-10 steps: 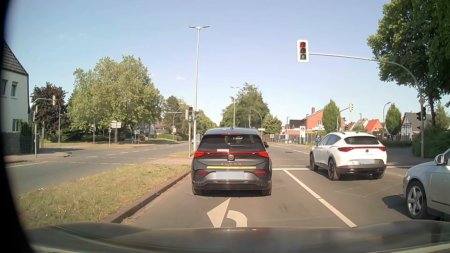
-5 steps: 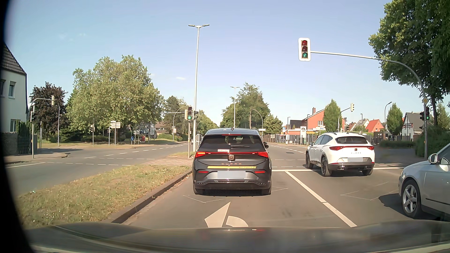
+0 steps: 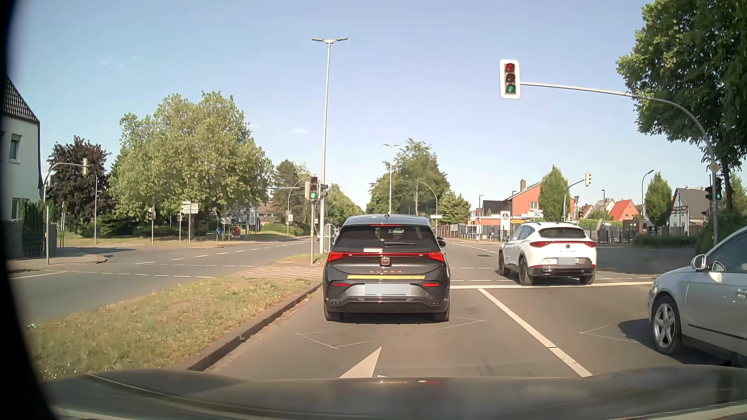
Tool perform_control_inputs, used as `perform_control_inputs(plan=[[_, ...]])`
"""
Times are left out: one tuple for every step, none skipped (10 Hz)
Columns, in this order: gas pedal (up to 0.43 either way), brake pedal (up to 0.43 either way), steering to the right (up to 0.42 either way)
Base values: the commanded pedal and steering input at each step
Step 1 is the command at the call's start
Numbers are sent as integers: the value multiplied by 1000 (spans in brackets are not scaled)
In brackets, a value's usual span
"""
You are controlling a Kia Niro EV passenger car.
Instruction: Follow the waypoints while adhering to traffic rules and regulations
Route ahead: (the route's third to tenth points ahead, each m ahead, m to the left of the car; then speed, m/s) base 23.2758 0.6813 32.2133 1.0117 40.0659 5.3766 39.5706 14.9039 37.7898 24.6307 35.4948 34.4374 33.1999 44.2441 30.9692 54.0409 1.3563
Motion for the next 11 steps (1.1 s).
perform_control_inputs(plan=[[157,6,-10],[189,6,-7],[209,12,-4],[209,6,-3],[209,6,-2],[220,6,-1],[220,6,0],[220,6,1],[220,6,0],[220,6,0],[220,6,0]])
